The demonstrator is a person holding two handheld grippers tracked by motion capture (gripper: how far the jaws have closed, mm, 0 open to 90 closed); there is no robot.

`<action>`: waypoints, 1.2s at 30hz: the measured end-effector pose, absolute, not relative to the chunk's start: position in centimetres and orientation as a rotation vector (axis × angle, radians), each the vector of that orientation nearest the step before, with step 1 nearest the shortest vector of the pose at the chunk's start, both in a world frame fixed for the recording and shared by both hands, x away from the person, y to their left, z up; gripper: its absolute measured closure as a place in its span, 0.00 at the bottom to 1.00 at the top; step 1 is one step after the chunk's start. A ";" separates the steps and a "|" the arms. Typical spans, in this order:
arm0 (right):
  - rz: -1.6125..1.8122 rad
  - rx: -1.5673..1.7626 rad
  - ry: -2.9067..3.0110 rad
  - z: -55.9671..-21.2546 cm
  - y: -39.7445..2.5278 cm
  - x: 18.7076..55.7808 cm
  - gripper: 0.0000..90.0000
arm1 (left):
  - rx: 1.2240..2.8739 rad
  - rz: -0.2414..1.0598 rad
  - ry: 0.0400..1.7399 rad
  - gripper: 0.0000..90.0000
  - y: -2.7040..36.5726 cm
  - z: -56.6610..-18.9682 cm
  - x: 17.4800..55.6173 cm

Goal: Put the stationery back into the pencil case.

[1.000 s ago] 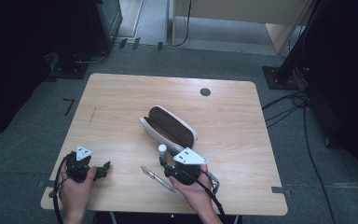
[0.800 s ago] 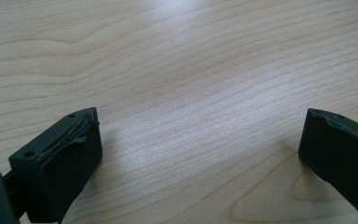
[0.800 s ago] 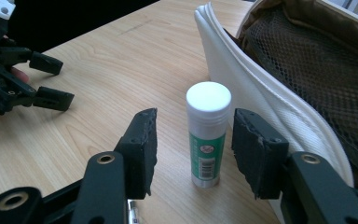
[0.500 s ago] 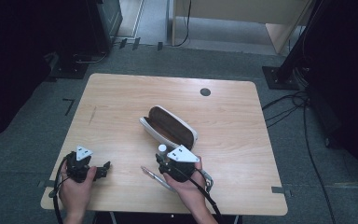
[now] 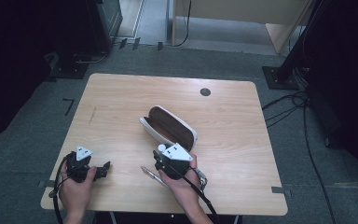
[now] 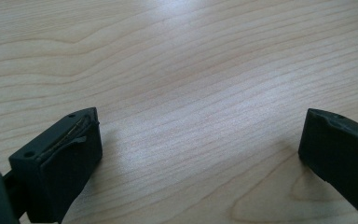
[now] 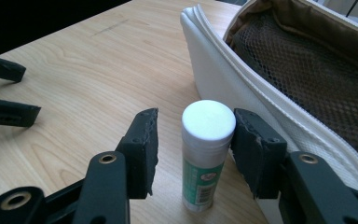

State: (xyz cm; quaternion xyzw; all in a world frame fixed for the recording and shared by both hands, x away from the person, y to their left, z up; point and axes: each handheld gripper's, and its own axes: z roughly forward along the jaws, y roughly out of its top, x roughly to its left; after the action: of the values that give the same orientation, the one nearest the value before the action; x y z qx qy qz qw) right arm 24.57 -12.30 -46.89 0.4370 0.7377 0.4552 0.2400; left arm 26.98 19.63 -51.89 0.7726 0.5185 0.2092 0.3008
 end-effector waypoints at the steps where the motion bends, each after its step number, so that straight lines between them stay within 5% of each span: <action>1: 1.242 1.199 2.016 -46.9 -12.2 24.6 0.58 | 2.050 0.555 1.376 0.00 19.6 -51.9 27.0; 13: 1.180 1.152 2.018 -47.3 -11.6 24.9 0.72 | 2.049 0.555 1.376 0.00 19.6 -51.9 27.0; 36: 1.281 1.064 2.027 -43.8 -12.6 24.1 0.73 | 2.050 0.555 1.376 0.00 19.6 -51.9 27.0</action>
State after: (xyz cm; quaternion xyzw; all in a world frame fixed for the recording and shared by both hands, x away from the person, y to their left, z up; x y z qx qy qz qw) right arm 24.08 -12.55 -43.77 0.3922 0.7468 0.4720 0.2563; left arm 26.98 19.63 -51.89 0.7726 0.5186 0.2093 0.3007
